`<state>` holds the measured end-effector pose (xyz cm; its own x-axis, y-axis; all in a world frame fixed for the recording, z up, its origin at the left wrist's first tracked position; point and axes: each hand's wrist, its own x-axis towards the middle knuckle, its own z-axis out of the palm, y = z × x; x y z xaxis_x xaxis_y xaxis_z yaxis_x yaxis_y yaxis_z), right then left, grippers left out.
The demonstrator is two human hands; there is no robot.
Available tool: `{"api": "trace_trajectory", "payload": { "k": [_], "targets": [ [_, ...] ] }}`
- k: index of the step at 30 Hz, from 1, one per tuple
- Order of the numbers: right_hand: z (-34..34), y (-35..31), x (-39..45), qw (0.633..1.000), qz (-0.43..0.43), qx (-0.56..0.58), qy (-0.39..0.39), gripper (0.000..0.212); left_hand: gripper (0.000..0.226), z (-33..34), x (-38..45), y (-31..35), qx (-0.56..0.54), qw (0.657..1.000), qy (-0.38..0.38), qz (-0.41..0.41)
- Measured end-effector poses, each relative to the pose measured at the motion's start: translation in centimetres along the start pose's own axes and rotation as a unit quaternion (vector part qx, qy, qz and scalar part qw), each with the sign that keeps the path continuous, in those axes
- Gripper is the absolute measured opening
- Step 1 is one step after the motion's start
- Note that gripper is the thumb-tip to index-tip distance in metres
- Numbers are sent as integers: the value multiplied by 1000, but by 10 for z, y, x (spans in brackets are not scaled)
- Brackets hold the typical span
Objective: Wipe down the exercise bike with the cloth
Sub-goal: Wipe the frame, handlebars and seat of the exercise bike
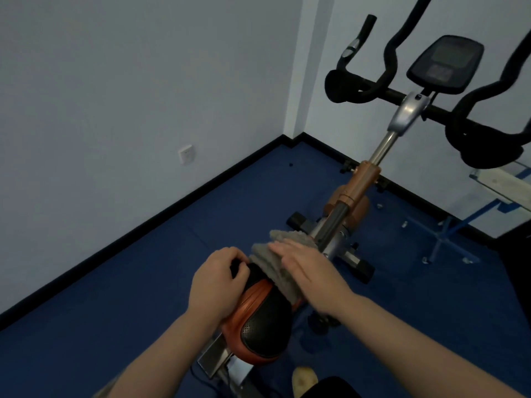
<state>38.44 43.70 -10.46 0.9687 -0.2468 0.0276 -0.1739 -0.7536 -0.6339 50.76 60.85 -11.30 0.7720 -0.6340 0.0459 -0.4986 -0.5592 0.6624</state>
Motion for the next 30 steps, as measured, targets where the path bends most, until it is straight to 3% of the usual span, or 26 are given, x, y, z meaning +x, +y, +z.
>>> {"api": "trace_trajectory", "payload": {
  "k": [6, 9, 11, 14, 17, 19, 23, 25, 28, 30],
  "targets": [
    [14, 3, 41, 982, 23, -186, -10, 38, 10, 1, -3, 1, 10, 1000, 10, -15],
    [19, 5, 46, 962, -61, -267, 5, 46, 10, 0, -2, 2, 10, 1000, 17, -19],
    [4, 14, 52, 962, -58, -266, -6, 45, 9, 0, -2, 3, 12, 1000, 17, -17],
    [-13, 24, 62, 968, 74, -238, -27, 41, 10, 0, -3, 2, 11, 1000, 14, -19],
    [7, 8, 53, 954, -78, -289, -36, 40, 9, 0, -3, 1, 6, 999, 23, -23],
    [11, 1, 46, 955, -128, -265, -27, 41, 8, 1, -2, 1, 4, 999, 28, -23],
    [-10, 19, 67, 945, -35, -315, -78, 29, 10, 2, -3, 2, 18, 999, 33, -32],
    [0, 6, 66, 919, -56, -386, -61, 24, 10, 2, -4, 1, 27, 998, 41, -46],
    [27, -16, 42, 951, -105, -291, -29, 37, 12, 2, -2, 1, 29, 998, 42, -42],
    [13, -7, 45, 960, -105, -254, -49, 49, 12, 2, -1, 3, 21, 998, 38, -38]
  ]
}}
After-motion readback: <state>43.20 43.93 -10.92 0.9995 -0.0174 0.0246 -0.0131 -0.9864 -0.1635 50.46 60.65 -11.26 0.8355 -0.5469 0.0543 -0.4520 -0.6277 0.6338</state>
